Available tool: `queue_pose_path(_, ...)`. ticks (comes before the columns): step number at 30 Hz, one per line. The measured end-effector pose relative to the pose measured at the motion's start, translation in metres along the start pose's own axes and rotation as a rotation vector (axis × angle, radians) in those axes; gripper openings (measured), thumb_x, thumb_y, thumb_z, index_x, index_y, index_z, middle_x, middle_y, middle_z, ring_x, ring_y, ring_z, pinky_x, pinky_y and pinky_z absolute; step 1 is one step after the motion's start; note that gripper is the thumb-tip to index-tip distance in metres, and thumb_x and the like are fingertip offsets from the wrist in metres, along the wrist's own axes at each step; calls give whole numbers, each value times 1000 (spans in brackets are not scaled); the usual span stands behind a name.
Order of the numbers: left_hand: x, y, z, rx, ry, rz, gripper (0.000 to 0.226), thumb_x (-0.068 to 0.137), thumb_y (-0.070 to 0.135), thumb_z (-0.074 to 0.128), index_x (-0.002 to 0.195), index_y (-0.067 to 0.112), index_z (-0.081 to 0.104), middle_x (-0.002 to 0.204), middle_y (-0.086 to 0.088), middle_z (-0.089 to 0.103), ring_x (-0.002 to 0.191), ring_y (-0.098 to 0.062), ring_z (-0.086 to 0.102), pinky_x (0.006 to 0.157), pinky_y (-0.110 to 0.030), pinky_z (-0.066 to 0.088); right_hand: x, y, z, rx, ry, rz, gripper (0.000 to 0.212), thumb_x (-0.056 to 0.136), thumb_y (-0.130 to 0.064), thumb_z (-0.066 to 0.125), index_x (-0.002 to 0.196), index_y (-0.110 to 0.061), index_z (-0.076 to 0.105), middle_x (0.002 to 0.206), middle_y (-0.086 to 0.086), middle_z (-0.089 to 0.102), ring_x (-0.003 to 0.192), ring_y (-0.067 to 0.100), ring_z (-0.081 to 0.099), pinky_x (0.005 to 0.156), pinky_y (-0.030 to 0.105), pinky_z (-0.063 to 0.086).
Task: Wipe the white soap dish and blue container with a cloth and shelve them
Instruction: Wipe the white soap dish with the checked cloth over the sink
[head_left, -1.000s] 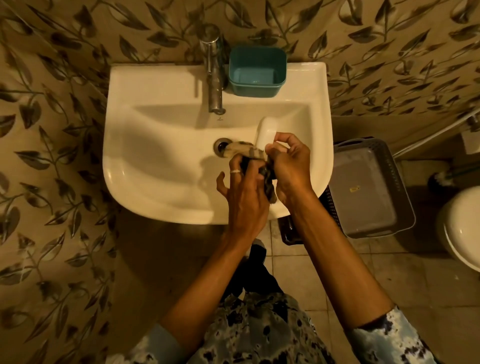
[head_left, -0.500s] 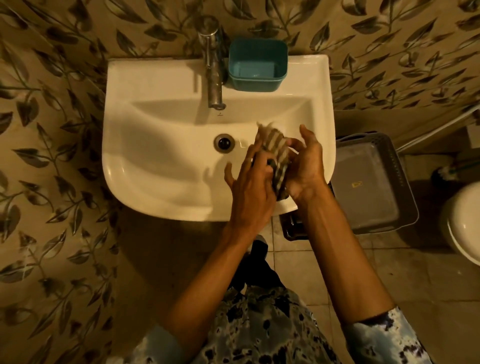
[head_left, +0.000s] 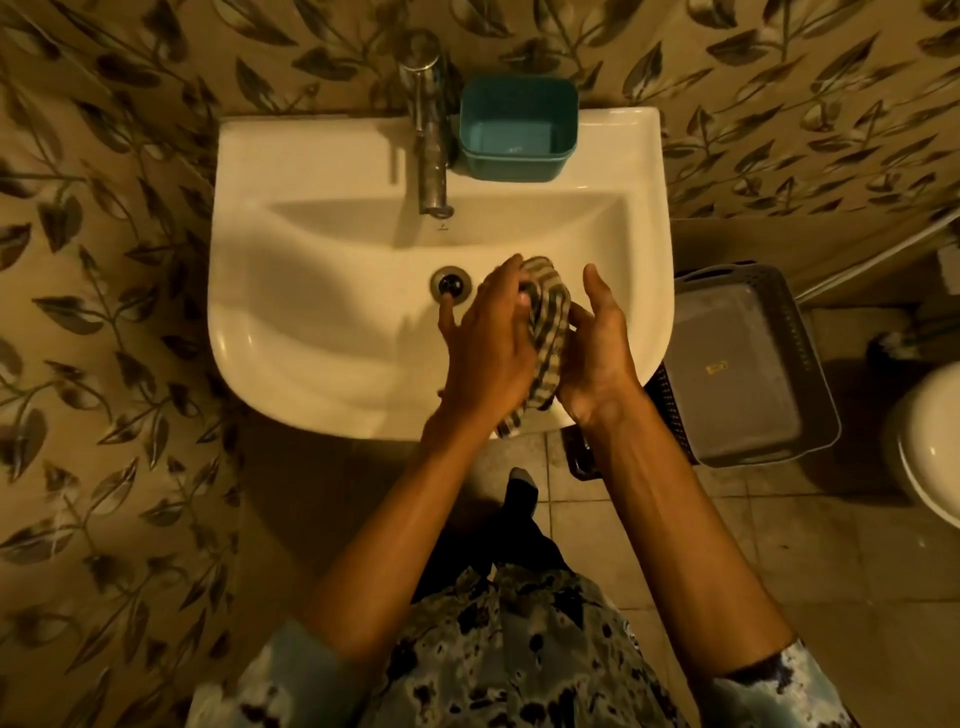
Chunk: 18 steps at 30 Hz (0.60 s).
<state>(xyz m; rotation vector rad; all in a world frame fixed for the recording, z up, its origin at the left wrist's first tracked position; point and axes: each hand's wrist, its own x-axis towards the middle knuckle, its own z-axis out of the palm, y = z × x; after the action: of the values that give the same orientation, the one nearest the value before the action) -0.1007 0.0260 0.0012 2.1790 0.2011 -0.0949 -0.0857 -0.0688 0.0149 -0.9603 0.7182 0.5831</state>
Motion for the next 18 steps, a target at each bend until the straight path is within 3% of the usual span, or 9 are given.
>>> queue_pose_path(2,-29,-9,9,-57,-4,29,53,95,38,17,140,18,38,137,13,49,129,-4,40,119,-51,8,1,-4,-3,35,55,16,43,90,-54,45,97,-15,62,104,8,66,98,26,64,87,39,51)
queue_pose_path(5,-54,-24,21,-168,38,9,41,96,38,18,126,26,44,121,45,39,115,8,43,106,-62,30,2,0,-6,-3,57,51,34,88,-45,53,95,-12,63,94,7,65,84,22,63,74,31,53)
queue_pose_path(7,-52,-26,23,-208,59,-25,34,98,31,21,123,29,43,118,37,45,113,8,45,108,-62,29,2,9,-8,-47,33,56,35,86,-42,60,100,-11,66,90,8,70,79,21,67,74,31,57)
queue_pose_path(9,-46,-25,18,-196,55,-5,39,99,22,22,132,20,43,124,12,56,120,-3,47,116,-56,17,2,16,-10,-53,48,43,33,83,-40,67,97,-11,70,83,7,74,75,20,70,78,34,58)
queue_pose_path(11,-39,-28,11,-170,31,5,41,98,19,22,132,13,43,121,-1,59,118,-7,48,117,-54,12,4,21,-10,-47,64,48,35,80,-36,72,101,-8,71,90,10,75,80,23,72,78,35,58)
queue_pose_path(14,-36,-36,9,-221,46,-24,31,98,26,22,116,20,46,102,2,60,102,-15,57,102,-61,36,7,22,-7,58,65,104,44,75,-27,75,111,-5,68,111,16,71,95,29,70,87,40,56)
queue_pose_path(16,-39,-41,13,-318,100,-112,31,98,29,22,111,17,48,101,-2,61,96,-20,60,84,-46,53,6,17,-5,185,58,137,35,76,-25,73,105,-6,70,107,12,72,95,29,68,92,42,53)
queue_pose_path(18,-40,-43,18,-379,153,-228,32,98,25,23,110,14,51,106,-5,61,98,-19,59,78,-33,53,4,9,-4,273,78,91,21,81,-27,71,94,-11,69,91,4,73,89,23,67,85,37,56)
